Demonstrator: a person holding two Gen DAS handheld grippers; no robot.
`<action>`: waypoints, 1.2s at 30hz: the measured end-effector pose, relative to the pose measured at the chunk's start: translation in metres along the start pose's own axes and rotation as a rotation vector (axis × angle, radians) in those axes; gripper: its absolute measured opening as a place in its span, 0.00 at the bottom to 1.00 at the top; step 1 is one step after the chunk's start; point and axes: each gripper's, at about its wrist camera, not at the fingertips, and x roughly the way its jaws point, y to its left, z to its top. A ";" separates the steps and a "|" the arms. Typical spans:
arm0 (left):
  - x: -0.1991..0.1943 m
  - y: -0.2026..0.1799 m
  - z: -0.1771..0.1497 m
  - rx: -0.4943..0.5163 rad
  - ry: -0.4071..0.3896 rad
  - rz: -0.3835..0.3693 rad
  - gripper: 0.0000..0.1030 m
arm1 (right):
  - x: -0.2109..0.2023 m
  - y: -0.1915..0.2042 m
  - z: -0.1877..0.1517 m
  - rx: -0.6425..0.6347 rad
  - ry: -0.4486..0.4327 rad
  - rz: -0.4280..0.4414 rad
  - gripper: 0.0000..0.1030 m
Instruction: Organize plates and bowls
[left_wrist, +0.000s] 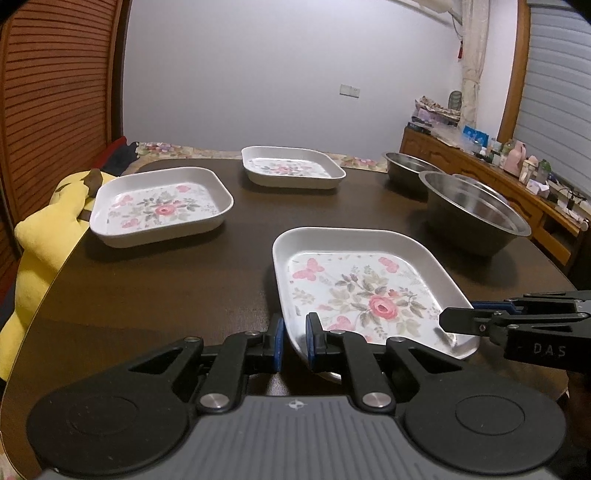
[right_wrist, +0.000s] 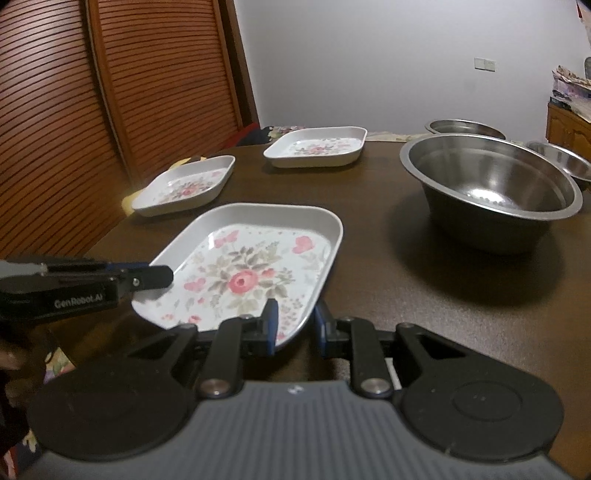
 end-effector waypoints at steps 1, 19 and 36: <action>0.000 0.000 0.000 -0.002 0.000 0.001 0.13 | 0.000 0.000 -0.001 -0.001 -0.002 -0.001 0.22; -0.007 0.002 0.012 -0.015 -0.025 0.020 0.22 | -0.013 -0.005 0.002 -0.012 -0.049 -0.028 0.23; -0.015 -0.003 0.037 0.042 -0.066 0.018 0.29 | -0.022 -0.006 0.034 -0.040 -0.133 -0.011 0.23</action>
